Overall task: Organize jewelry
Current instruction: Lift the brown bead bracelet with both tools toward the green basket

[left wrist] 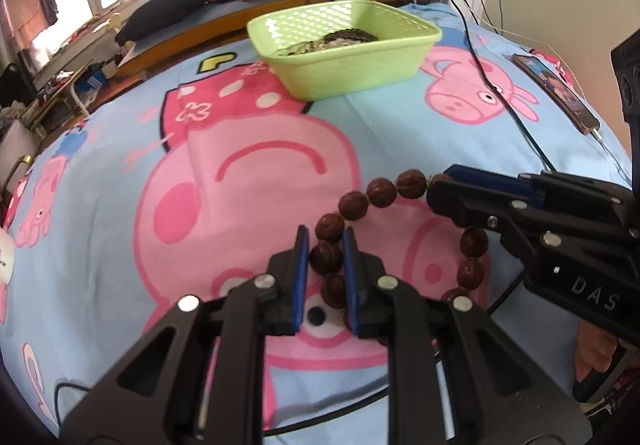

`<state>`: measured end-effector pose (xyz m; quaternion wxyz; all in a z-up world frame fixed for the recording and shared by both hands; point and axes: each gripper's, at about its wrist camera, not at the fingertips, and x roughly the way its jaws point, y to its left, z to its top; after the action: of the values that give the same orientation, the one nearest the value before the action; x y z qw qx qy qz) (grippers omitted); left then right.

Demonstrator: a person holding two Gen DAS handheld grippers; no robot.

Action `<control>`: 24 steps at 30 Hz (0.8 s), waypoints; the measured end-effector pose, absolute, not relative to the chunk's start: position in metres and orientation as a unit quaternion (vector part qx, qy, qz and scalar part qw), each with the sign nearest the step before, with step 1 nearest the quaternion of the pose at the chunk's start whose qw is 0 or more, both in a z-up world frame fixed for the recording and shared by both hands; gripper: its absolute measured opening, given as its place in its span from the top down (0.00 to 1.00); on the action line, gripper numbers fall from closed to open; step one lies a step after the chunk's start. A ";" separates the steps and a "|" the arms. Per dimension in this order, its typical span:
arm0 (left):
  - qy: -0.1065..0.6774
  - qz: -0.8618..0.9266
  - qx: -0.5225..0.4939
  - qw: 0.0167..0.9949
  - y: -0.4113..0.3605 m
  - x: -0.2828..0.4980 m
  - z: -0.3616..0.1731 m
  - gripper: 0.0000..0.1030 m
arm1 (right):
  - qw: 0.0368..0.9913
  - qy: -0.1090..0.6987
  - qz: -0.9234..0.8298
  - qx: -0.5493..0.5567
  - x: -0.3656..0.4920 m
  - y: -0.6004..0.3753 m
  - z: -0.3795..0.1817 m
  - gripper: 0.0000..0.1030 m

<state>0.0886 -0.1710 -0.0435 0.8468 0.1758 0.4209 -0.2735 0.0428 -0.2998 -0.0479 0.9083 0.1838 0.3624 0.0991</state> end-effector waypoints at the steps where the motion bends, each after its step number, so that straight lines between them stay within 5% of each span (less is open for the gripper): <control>1: 0.420 -0.275 0.177 0.846 -0.174 0.088 -0.044 0.83 | 0.909 0.362 0.095 0.186 0.042 -0.303 -0.048 1.00; 11: 0.421 -0.282 0.149 0.849 -0.160 0.091 -0.032 0.77 | 0.923 0.346 0.053 0.161 0.027 -0.318 -0.041 1.00; 16: 0.441 -0.303 0.120 0.836 -0.151 0.092 -0.032 0.64 | 0.920 0.354 0.055 0.161 0.018 -0.320 -0.043 0.95; 23: 0.452 -0.306 0.122 0.829 -0.153 0.088 -0.045 0.64 | 0.905 0.391 0.078 0.149 0.030 -0.304 -0.053 0.95; 24: 0.453 -0.307 0.117 0.829 -0.153 0.088 -0.046 0.72 | 0.904 0.393 0.081 0.151 0.031 -0.303 -0.055 0.95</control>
<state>0.0884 -0.1528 -0.0459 0.8286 0.1171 0.4532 -0.3071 0.0313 -0.3030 -0.0550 0.9035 0.1506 0.3928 0.0815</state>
